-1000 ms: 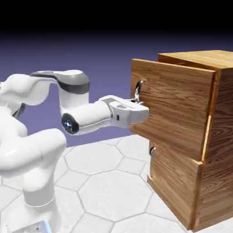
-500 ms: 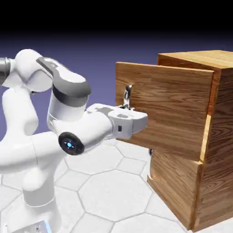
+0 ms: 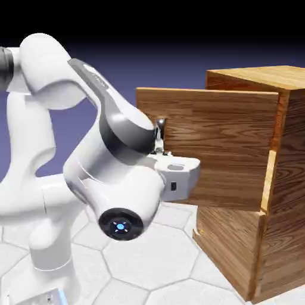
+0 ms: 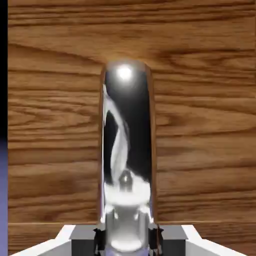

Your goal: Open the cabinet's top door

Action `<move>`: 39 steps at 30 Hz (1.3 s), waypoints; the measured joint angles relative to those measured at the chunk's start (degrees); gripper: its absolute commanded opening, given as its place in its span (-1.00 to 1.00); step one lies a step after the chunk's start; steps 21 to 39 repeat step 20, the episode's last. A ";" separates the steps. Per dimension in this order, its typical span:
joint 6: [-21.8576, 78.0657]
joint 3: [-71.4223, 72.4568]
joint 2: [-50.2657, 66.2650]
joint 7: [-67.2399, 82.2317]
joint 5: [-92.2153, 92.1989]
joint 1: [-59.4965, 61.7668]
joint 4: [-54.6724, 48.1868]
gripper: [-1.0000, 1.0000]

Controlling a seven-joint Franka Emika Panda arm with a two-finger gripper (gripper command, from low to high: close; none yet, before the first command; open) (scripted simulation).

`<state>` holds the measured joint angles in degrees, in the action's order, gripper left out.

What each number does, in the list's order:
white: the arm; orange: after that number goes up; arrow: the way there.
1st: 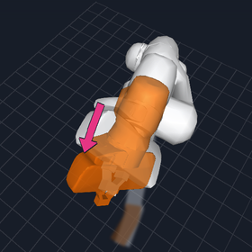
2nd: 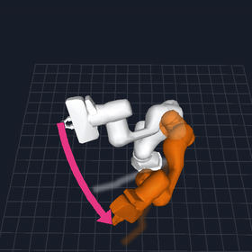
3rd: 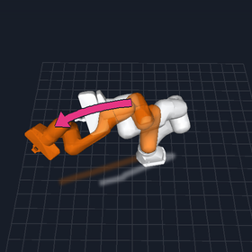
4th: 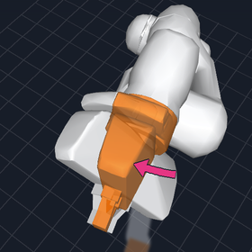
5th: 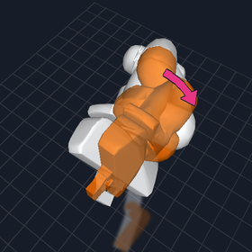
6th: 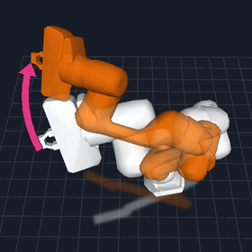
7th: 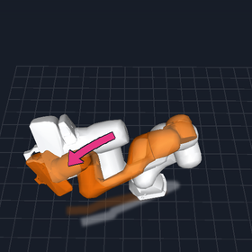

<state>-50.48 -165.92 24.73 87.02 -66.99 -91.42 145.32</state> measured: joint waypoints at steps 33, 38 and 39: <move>14.32 0.09 -34.71 7.05 22.67 -5.40 -38.51 1.00; 14.32 0.09 -34.71 7.05 22.67 -5.40 -38.51 1.00; 14.32 0.09 -34.71 7.05 22.67 -5.40 -38.51 1.00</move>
